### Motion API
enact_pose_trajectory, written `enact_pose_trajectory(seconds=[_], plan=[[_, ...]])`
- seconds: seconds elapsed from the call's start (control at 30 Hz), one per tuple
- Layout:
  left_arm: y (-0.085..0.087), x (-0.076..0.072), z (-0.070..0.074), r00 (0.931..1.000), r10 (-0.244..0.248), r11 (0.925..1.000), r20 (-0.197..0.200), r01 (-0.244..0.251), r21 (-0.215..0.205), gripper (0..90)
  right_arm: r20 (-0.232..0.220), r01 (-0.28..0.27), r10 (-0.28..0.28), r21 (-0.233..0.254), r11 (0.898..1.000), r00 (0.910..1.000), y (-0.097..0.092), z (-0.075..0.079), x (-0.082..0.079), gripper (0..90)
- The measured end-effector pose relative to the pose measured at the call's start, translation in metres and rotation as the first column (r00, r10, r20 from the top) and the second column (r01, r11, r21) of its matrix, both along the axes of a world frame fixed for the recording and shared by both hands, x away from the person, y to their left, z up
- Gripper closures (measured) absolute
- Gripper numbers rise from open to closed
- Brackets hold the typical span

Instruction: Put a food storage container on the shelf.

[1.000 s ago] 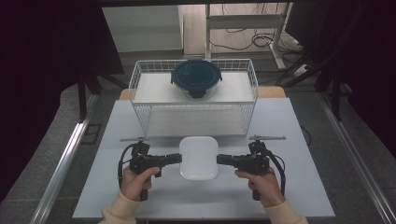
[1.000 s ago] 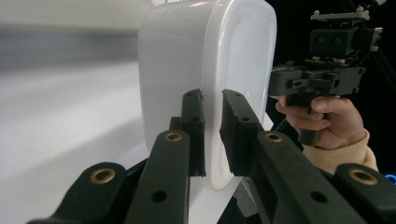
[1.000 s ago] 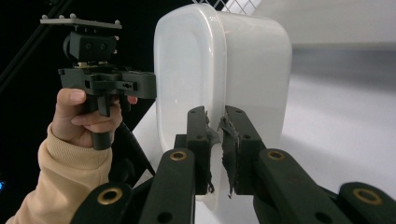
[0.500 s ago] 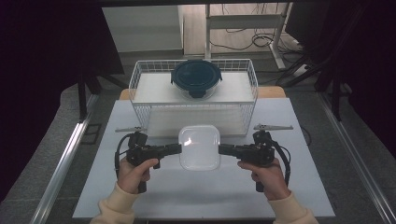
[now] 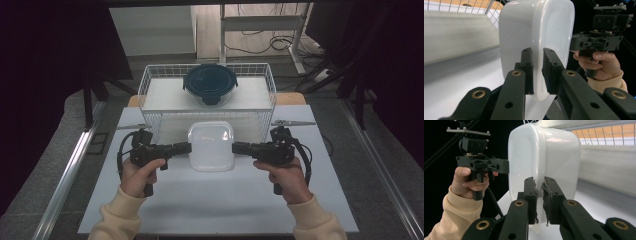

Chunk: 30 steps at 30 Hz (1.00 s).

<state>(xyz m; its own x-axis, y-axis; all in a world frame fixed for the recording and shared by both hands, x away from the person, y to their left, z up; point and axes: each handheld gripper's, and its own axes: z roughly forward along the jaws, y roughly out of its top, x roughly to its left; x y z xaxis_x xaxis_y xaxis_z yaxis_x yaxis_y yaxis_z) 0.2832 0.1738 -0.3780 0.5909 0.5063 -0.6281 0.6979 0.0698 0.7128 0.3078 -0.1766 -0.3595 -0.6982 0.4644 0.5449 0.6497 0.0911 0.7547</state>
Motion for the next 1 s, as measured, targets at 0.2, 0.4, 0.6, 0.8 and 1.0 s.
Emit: enact_pose_trajectory(seconds=[0.2,0.4,0.6,0.8,1.0], plan=[[0.001,0.002,0.011,0.9999,0.0,1.0,0.017,0.0,0.004,80.1,0.021,0.0,0.0,0.0,1.0,0.9998,0.001,0.013,0.002,80.6],[0.0,0.004,0.02,0.9996,-0.002,1.0,0.028,0.002,0.004,80.0,0.038,0.0,0.0,0.0,1.0,0.9993,0.001,0.022,0.002,80.6],[0.0,0.007,0.028,0.9992,-0.001,1.0,0.04,0.001,0.009,80.0,0.054,0.002,-0.002,-0.003,1.0,0.9985,0.001,0.029,0.005,80.6],[0.001,0.012,0.036,0.9989,0.001,1.0,0.047,-0.001,0.004,79.9,0.071,0.003,-0.001,-0.024,1.0,0.9975,0.004,0.042,0.009,80.5],[0.002,0.016,0.049,0.9979,0.006,0.9999,0.064,-0.006,0.008,79.8,0.086,0.006,-0.004,-0.025,1.0,0.9963,0.005,0.055,0.012,80.4]])
